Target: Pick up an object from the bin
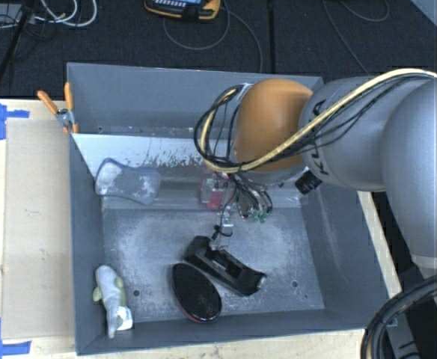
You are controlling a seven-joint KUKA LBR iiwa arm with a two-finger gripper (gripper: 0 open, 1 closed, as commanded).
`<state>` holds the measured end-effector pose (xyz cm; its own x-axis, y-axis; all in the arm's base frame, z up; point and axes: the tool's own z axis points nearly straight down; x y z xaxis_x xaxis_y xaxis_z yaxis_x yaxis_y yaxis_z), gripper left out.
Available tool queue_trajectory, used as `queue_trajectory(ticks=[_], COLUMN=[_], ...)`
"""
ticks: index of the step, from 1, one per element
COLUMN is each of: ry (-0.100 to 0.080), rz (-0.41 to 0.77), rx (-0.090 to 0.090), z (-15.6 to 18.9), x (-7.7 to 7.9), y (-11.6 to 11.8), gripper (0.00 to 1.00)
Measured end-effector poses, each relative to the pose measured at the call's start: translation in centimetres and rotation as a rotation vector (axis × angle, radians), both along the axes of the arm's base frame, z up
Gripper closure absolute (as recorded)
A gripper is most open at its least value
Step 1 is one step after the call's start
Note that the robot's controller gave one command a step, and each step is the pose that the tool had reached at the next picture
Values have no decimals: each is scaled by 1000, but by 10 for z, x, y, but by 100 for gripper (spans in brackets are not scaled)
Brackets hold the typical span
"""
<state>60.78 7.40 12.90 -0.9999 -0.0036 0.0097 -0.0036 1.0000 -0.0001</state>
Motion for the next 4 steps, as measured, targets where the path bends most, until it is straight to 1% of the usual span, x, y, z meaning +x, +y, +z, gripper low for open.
queue_trajectory(ticks=[1,2,3,4], ry=[-8,-3,-22,-22], rz=[-1,-7,208,208], rx=[1,1,3,3], z=[5,-38,-55,-55], x=[2,-31,-100,-100], y=[0,-5,-19,-19], gripper=[0,0,100,100])
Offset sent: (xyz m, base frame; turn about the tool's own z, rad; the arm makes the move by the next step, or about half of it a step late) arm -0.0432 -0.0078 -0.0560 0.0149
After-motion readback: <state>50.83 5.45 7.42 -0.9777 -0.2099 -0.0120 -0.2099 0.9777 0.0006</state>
